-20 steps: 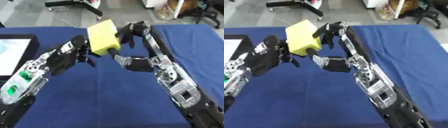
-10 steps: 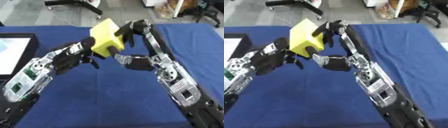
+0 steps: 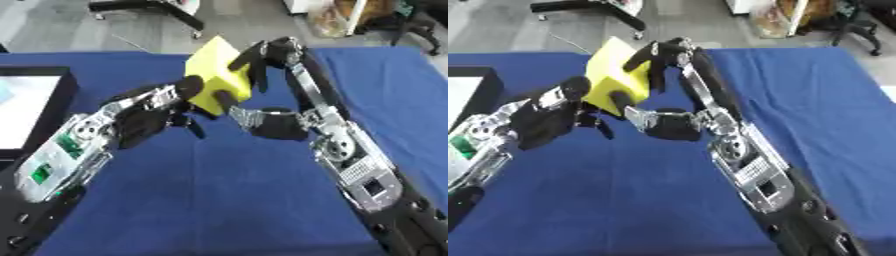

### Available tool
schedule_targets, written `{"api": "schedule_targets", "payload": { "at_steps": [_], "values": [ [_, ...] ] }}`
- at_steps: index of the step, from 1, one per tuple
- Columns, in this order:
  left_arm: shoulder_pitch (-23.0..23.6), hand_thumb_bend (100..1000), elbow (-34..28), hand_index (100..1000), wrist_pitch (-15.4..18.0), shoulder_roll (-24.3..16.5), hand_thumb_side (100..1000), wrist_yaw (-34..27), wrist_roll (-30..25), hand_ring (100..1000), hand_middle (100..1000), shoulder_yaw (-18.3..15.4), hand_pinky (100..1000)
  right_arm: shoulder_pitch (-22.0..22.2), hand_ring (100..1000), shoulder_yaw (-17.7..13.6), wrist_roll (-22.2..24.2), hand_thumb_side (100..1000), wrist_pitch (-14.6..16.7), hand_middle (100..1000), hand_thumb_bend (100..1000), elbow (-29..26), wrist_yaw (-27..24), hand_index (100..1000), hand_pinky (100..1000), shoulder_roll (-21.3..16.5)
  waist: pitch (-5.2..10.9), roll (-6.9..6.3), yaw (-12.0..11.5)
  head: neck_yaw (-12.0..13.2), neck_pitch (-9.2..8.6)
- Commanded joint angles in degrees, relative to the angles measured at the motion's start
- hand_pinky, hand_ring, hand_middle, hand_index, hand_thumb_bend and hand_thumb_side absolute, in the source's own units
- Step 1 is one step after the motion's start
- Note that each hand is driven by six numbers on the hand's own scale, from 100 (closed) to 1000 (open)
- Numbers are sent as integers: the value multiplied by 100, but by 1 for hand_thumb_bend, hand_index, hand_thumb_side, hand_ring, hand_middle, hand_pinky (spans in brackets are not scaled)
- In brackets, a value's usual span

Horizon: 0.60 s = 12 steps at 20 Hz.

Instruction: Pick up the objects with one hand, pass them to the other hand, and then place them into the box on the other side of the table.

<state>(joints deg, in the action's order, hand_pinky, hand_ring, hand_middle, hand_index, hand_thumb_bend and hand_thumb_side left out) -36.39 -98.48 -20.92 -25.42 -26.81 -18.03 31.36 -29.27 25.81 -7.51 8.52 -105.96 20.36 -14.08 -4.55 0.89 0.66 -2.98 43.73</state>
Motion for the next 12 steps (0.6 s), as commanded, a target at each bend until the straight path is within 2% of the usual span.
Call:
{"api": "schedule_targets", "payload": {
  "at_steps": [1,7,8,12],
  "values": [
    [-227,657,-160,794,24,116,763,-182,129,766,750,-24,620,-56,461,10,16,100,-12,215,387,8,59,283,446,-60,105,0,8,20,-7],
    [-290,547,-175,713,-20,187,736,-416,597,693,650,-28,591,-52,462,13,17,100,13,216,397,-14,106,283,446,-77,114,2,18,27,-13],
    [-292,496,-178,685,-29,191,747,-442,662,669,615,-29,580,-51,462,14,18,100,19,216,400,-16,115,283,446,-79,115,2,18,28,-13],
    [-298,397,-158,614,-80,210,751,-541,983,611,538,-48,553,-52,463,16,26,100,55,216,403,-19,161,283,447,-88,118,4,17,35,-14]
  ]
}}
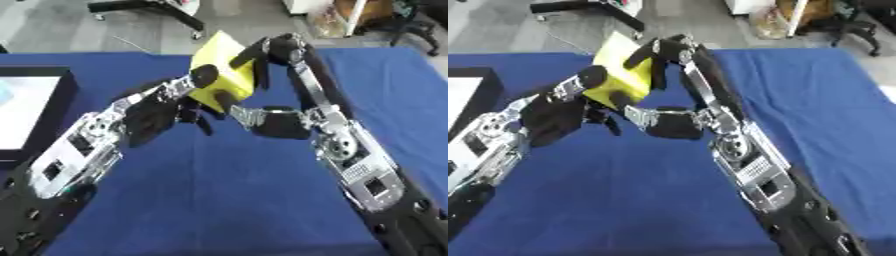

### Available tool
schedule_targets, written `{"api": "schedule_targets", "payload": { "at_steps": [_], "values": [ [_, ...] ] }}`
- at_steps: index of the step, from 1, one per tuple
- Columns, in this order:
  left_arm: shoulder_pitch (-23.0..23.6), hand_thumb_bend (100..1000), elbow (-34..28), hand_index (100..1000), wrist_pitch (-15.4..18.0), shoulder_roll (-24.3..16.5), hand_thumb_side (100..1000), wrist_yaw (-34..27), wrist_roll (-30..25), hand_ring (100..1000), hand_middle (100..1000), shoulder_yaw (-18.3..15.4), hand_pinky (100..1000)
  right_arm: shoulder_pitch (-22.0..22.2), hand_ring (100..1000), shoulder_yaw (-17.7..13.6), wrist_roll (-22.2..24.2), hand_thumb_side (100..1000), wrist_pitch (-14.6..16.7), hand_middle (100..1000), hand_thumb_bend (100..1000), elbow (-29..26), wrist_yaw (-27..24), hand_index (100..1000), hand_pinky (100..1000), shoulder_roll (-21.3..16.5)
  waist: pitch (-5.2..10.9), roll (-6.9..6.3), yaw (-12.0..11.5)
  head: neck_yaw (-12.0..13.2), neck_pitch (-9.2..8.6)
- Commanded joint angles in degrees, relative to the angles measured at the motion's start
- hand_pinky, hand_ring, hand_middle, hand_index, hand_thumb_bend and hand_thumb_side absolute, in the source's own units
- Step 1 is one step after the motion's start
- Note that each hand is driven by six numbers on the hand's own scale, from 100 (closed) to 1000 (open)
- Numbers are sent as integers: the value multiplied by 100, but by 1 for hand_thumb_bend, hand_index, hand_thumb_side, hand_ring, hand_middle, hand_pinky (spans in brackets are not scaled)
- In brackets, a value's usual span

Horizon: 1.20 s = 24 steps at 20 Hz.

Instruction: Pick up the objects with one hand, pass them to the other hand, and then place them into the box on the other side of the table.

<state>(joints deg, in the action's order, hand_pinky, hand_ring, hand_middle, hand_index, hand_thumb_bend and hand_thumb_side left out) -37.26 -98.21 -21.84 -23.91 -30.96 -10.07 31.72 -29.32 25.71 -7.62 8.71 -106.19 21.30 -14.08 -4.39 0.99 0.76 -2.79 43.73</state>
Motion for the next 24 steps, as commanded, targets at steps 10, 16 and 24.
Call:
{"api": "schedule_targets", "payload": {
  "at_steps": [10,16,24],
  "values": [
    [-219,109,-160,490,-65,91,634,-310,915,517,422,-97,503,-46,464,24,24,100,93,220,411,-15,152,290,447,-90,101,-1,9,25,-12],
    [-189,100,-161,466,-45,77,601,-313,1099,502,398,-117,495,-44,467,7,-16,100,122,238,430,-38,177,336,450,-97,106,-1,10,25,-11],
    [-65,100,-84,451,71,-21,589,-192,1279,490,383,-239,490,-35,479,-126,-174,270,189,294,541,-144,282,436,467,-128,112,6,16,37,-11]
  ]
}}
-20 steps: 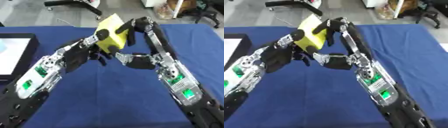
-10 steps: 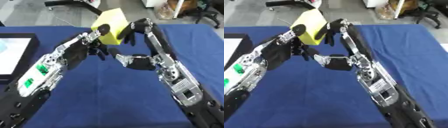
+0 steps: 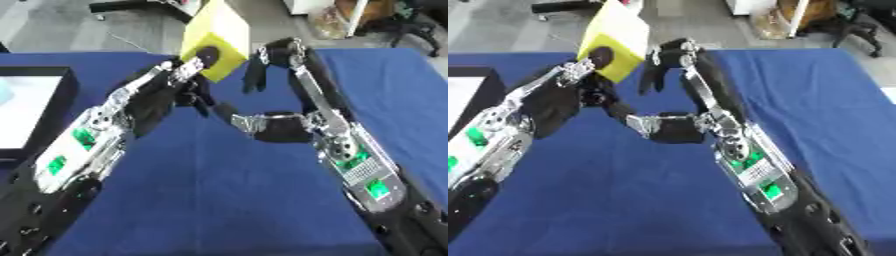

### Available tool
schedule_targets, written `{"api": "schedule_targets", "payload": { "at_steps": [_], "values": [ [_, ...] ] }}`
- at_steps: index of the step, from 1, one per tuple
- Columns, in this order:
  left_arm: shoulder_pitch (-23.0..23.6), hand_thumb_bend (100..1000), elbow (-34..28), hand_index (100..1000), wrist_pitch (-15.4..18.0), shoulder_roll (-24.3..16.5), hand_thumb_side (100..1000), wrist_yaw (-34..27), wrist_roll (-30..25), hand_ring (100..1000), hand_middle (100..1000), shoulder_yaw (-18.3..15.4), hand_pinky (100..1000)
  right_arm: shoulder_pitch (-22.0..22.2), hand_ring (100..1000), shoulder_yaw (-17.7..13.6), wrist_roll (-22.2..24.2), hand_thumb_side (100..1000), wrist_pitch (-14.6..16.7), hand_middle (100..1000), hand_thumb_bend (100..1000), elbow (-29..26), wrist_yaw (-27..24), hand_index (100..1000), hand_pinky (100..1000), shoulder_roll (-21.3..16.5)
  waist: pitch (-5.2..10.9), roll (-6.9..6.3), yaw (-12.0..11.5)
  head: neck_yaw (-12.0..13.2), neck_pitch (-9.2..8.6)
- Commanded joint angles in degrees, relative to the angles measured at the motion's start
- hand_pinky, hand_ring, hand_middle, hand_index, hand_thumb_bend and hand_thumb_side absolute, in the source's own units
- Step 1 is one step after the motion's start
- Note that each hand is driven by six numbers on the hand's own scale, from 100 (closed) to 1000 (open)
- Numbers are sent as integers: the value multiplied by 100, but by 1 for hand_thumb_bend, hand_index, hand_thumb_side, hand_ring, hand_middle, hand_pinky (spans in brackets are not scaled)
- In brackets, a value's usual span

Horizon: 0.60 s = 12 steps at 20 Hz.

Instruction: Pick up the objects with one hand, pass them to the other hand, and then place them into the box on the other side of the table.

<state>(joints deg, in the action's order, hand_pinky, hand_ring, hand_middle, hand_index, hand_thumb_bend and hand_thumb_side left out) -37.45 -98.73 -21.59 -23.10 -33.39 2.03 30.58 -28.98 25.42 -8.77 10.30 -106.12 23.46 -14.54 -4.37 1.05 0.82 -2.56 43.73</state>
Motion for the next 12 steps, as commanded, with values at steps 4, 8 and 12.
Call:
{"api": "schedule_targets", "payload": {
  "at_steps": [4,8,12],
  "values": [
    [65,100,71,449,155,-222,586,199,180,490,381,-257,488,-76,484,-211,-165,307,40,310,559,-234,176,463,477,-113,111,1,8,31,-15],
    [229,100,269,445,307,-347,585,400,296,487,377,-410,487,-99,489,-340,-263,325,29,318,564,-351,309,473,486,-165,111,8,9,56,-36],
    [431,100,385,443,508,-504,582,547,473,487,376,-640,486,-100,491,-471,-367,333,-5,321,565,-422,439,477,491,-235,111,12,-7,101,-74]
  ]
}}
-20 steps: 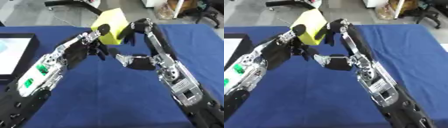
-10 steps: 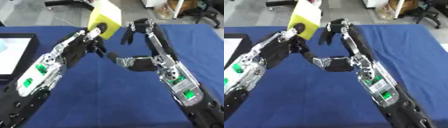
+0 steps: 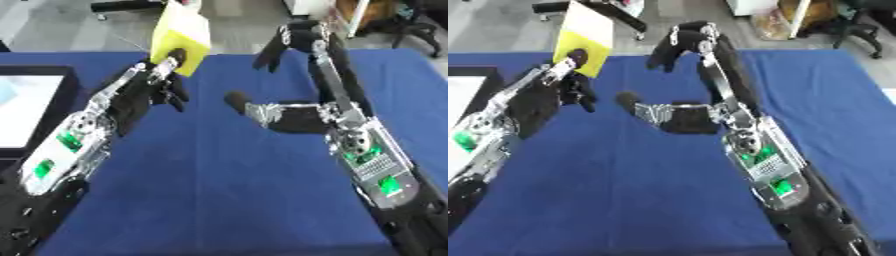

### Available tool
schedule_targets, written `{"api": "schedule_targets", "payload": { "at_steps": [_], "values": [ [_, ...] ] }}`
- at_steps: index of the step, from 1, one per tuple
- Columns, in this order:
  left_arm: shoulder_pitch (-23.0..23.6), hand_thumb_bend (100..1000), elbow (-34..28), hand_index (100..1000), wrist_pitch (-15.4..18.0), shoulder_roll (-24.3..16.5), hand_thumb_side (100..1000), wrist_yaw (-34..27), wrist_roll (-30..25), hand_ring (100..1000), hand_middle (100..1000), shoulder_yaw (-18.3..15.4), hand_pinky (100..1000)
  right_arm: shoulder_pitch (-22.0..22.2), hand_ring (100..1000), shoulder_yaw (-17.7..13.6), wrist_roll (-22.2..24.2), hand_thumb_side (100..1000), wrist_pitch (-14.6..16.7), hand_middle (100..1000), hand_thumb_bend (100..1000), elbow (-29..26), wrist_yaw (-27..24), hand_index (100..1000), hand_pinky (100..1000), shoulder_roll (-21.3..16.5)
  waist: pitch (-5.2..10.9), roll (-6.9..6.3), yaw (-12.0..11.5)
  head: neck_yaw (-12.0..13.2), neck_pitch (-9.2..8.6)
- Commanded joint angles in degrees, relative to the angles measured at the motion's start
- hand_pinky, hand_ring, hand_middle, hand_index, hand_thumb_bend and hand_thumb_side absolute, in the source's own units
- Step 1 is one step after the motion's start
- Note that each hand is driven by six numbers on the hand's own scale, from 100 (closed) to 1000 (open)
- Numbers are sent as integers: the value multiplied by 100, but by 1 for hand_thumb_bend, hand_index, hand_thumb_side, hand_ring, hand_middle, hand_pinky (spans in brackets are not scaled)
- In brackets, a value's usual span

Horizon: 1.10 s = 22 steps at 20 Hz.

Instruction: Pick up the objects with one hand, pass them to the other hand, and then place them into the box on the other side of the table.

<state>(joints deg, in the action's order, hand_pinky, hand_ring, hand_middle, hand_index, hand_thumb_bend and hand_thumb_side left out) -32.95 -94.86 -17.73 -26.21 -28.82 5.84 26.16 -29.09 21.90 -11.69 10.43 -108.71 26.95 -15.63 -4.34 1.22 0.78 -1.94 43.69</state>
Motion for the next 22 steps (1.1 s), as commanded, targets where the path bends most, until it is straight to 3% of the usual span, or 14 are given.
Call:
{"api": "schedule_targets", "payload": {
  "at_steps": [1,10,12,17,22],
  "values": [
    [33,100,10,442,170,-234,582,117,148,486,375,-269,486,-83,491,-143,-98,336,-25,321,563,-171,116,478,492,-143,107,-6,-9,52,-88],
    [554,100,-56,439,560,-767,566,246,763,486,374,-953,484,-32,492,-218,-205,341,-36,321,559,-149,247,478,493,-260,118,-29,-63,113,-341],
    [685,100,-56,439,607,-915,562,260,905,486,374,-1109,484,-23,492,-223,-212,343,-32,321,558,-144,260,479,494,-285,132,-44,-90,225,-393],
    [996,100,23,439,746,-1148,553,309,1272,486,374,-1524,484,10,493,-228,-221,345,-18,321,555,-127,295,480,495,-347,168,-97,-165,1089,-566],
    [1258,100,229,439,853,-1347,547,388,1559,488,375,-1837,484,41,492,-218,-206,344,3,319,558,-104,312,480,494,-386,169,-121,-194,1609,-681]
  ]
}}
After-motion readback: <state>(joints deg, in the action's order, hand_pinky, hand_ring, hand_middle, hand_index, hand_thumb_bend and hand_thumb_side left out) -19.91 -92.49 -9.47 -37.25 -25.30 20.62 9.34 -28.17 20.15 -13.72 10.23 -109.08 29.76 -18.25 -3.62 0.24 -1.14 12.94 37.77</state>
